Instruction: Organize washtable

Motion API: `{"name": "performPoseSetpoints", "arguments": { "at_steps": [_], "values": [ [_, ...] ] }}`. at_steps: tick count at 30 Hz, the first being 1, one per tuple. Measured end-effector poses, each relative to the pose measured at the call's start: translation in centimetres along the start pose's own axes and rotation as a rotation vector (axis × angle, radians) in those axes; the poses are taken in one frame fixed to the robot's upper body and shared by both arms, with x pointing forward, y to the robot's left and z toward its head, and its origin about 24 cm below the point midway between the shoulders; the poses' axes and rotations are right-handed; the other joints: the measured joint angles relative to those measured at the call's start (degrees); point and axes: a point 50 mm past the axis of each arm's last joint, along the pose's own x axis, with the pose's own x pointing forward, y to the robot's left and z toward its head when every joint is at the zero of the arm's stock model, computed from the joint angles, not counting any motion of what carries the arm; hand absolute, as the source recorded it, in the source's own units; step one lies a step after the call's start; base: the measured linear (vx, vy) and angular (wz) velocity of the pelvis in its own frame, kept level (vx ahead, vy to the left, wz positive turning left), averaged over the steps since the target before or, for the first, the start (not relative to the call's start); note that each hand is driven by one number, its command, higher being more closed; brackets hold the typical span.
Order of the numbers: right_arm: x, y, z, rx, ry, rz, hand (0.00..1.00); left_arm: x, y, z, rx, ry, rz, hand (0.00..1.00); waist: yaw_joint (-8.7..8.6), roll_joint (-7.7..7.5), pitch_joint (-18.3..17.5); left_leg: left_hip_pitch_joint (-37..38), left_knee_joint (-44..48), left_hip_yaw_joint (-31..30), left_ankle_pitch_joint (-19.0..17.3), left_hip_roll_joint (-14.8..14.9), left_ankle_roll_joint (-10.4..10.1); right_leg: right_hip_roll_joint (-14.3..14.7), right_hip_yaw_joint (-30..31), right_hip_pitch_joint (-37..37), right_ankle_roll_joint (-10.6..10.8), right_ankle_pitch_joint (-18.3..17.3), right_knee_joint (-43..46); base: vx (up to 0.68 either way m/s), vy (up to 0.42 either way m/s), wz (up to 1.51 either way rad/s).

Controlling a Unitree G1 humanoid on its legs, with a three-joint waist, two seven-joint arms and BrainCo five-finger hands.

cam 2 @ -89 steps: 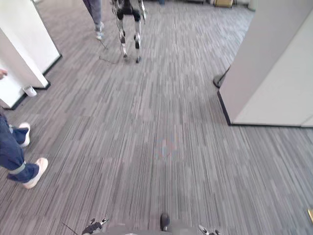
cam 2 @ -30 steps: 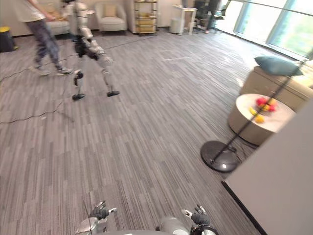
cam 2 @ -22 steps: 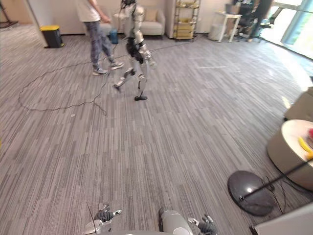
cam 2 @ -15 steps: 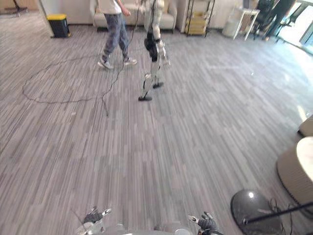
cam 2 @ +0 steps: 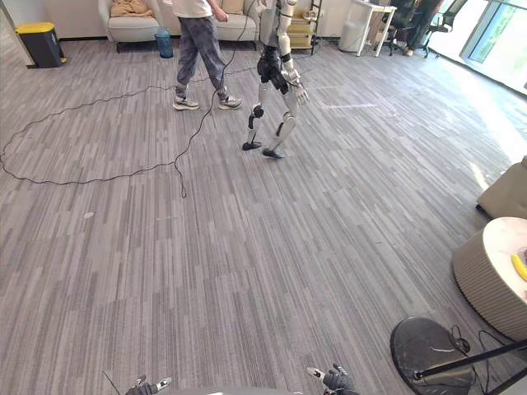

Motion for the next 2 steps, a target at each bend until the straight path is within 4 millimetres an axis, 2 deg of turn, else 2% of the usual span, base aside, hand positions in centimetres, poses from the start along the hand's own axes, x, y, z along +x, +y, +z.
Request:
{"name": "performPoseSetpoints", "arguments": {
  "at_steps": [2],
  "values": [
    [0.0, -0.1, 0.06, -0.001, -0.001, 0.003, 0.0, 0.05, -0.5, 0.24, 0.05, -0.012, -0.022, 0.0, 0.06, 0.24, 0.0, 0.6, -0.7, 1.0, 0.0, -0.1, 0.0, 0.0, 0.9, -0.1, 0.0, 0.0, -0.2, 0.0, -0.018, -0.22]
  ]
}}
